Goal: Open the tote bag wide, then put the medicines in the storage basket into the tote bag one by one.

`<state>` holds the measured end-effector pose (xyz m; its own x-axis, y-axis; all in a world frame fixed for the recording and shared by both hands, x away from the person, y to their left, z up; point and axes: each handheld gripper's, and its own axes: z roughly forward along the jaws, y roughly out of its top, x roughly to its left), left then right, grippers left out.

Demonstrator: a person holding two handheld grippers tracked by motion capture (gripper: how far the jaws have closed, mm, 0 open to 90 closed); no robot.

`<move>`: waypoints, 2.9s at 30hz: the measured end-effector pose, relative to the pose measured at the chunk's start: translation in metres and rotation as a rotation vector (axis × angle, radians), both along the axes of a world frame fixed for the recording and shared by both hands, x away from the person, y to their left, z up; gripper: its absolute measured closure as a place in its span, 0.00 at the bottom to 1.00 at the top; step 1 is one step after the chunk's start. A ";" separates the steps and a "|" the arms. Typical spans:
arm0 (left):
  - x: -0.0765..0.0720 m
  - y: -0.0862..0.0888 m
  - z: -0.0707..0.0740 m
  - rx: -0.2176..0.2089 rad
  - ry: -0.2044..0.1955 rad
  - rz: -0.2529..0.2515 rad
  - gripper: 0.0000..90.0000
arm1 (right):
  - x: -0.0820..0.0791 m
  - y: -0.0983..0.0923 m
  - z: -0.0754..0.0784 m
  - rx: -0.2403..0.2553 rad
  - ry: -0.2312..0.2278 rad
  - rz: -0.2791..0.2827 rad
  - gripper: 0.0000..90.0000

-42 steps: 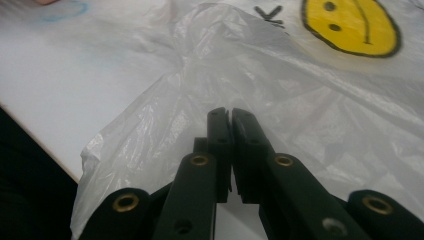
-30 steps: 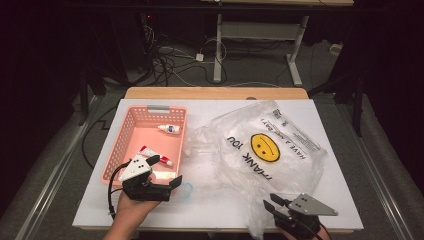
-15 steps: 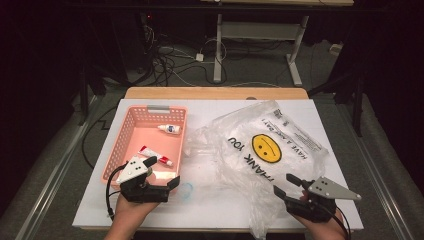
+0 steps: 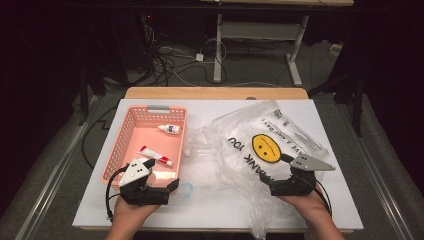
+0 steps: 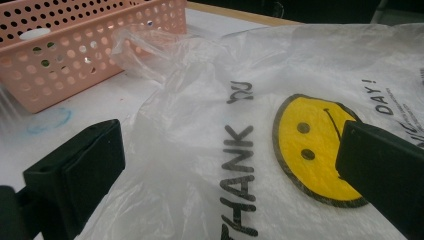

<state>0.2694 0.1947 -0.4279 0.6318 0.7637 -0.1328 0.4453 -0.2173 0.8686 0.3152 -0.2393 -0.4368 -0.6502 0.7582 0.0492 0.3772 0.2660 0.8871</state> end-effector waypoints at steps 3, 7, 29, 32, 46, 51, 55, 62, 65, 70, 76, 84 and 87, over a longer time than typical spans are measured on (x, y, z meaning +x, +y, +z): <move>0.000 0.001 -0.002 0.001 0.011 -0.003 0.00 | 0.008 0.005 0.001 -0.005 -0.002 0.013 0.00; -0.002 0.002 -0.001 -0.005 0.010 0.012 0.00 | 0.016 0.013 0.004 -0.015 -0.006 0.032 0.00; -0.003 0.004 0.003 -0.007 -0.011 0.032 0.00 | 0.039 0.042 0.008 -0.014 0.017 0.103 0.06; -0.002 0.007 0.004 -0.028 -0.004 0.041 0.00 | 0.041 0.042 0.005 -0.027 0.050 0.121 0.12; -0.002 0.000 0.003 -0.028 -0.010 0.002 0.00 | 0.032 0.065 -0.003 -0.123 0.114 0.225 0.31; 0.000 0.000 -0.001 -0.029 0.006 -0.002 0.00 | 0.032 0.071 -0.016 -0.191 0.152 0.262 0.33; -0.001 -0.001 0.000 -0.027 0.004 -0.003 0.00 | 0.028 0.078 -0.024 -0.240 0.162 0.291 0.34; -0.004 -0.003 0.001 -0.017 0.000 -0.006 0.00 | 0.031 0.083 -0.038 -0.318 0.185 0.292 0.43; -0.004 -0.002 0.002 -0.018 -0.002 -0.003 0.00 | 0.032 0.083 -0.040 -0.323 0.180 0.284 0.52; -0.003 -0.004 0.000 -0.016 0.003 -0.008 0.00 | 0.034 0.082 -0.038 -0.311 0.160 0.270 0.64; -0.003 -0.005 0.000 -0.014 0.002 -0.013 0.00 | 0.037 0.085 -0.043 -0.318 0.162 0.272 0.84; -0.002 -0.003 0.001 -0.020 0.000 -0.014 0.00 | 0.040 0.075 -0.040 -0.271 0.140 0.201 1.00; -0.002 -0.003 0.000 -0.016 0.004 -0.015 0.00 | 0.041 0.071 -0.039 -0.252 0.127 0.173 1.00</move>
<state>0.2676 0.1917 -0.4283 0.6424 0.7520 -0.1479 0.4458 -0.2097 0.8702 0.3565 -0.1681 -0.4758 -0.7709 0.6359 -0.0376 0.4105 0.5410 0.7340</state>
